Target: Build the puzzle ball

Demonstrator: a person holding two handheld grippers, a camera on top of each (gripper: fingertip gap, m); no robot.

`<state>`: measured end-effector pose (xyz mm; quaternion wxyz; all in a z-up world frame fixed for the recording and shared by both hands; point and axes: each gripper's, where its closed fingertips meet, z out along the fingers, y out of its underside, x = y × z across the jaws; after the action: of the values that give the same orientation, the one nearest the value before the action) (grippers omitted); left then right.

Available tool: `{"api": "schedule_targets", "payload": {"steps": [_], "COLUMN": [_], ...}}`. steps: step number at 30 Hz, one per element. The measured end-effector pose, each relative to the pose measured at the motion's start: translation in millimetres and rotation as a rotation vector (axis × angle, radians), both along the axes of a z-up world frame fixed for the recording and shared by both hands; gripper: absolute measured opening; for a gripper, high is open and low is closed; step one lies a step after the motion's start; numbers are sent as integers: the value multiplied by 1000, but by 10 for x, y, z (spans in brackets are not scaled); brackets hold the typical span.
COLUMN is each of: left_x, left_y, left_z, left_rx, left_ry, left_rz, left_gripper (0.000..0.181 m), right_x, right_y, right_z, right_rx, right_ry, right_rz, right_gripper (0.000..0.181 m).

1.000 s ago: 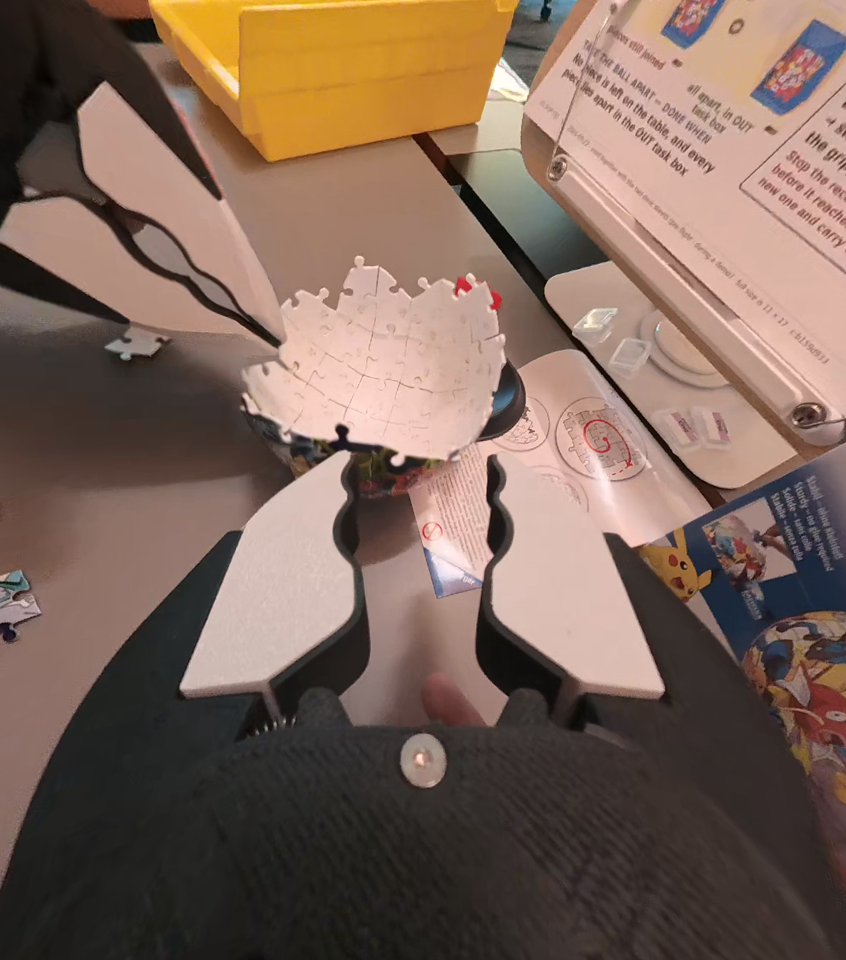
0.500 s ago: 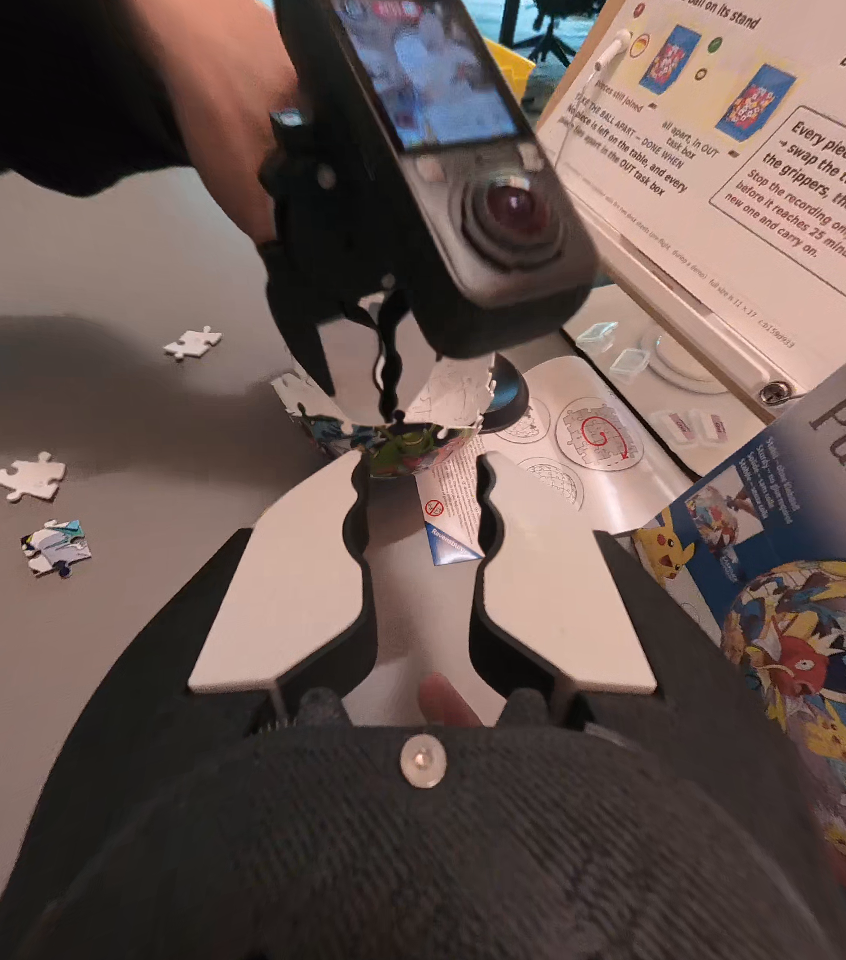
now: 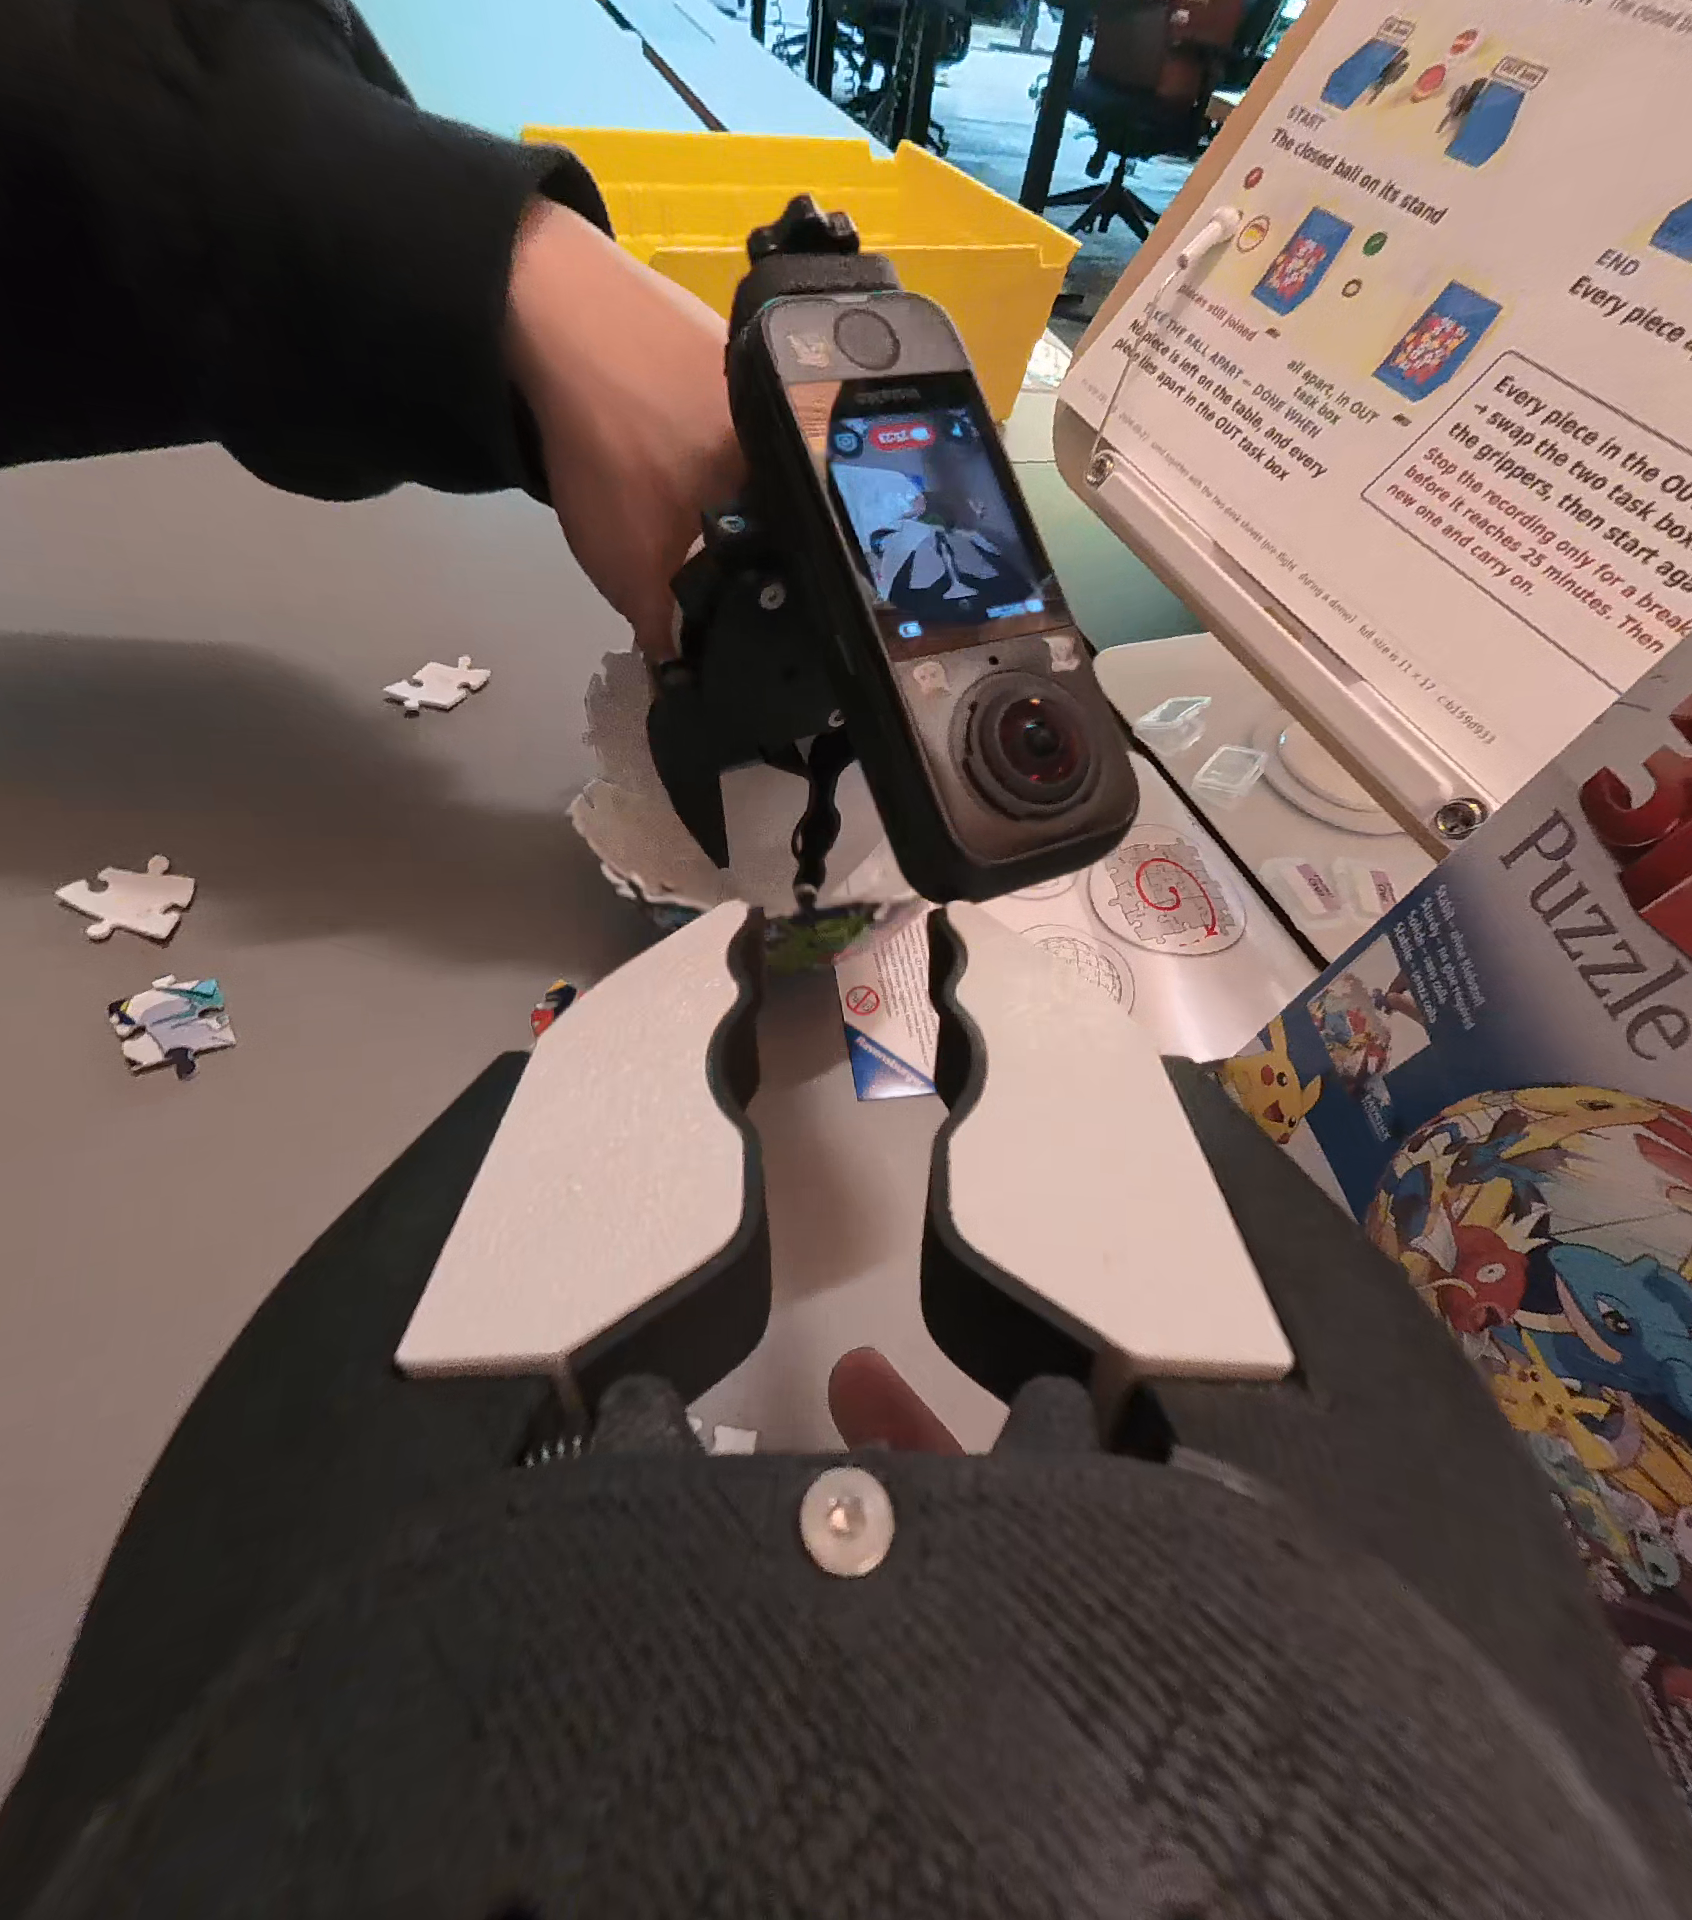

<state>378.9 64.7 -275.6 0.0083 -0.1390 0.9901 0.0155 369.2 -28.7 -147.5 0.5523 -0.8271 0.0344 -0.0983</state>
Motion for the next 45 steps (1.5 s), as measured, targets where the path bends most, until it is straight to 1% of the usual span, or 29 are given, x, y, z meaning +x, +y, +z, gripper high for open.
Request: {"api": "schedule_targets", "payload": {"steps": [1,4,8,11,22,26,30,45], "left_x": [8,21,21,22,-25,-60,-129,-86], "left_y": [-5,-2,-2,-4,7,52,163,168], "left_z": [-4,-4,-11,-12,-5,36,28,-10], "left_rx": [1,18,61,81,120,151,202,185], "left_ry": [-3,-19,-34,-30,-17,-13,25,-13], "left_rz": [3,18,-2,-18,-50,-67,-50,-37], "left_gripper": [0,0,0,0,0,0,0,0], "right_x": [-18,-53,5,10,52,62,56,65], "right_y": [-13,-106,-270,-325,-390,-412,-403,-424], "right_z": [-3,30,108,143,76,56,28,29], "right_rx": [-4,10,52,67,33,27,13,7], "right_ry": [-6,-16,-6,-14,-11,-6,-7,-22], "right_rz": [12,28,-19,-27,-54,-58,-52,-60], "right_gripper": [30,29,26,26,26,26,26,26]}}
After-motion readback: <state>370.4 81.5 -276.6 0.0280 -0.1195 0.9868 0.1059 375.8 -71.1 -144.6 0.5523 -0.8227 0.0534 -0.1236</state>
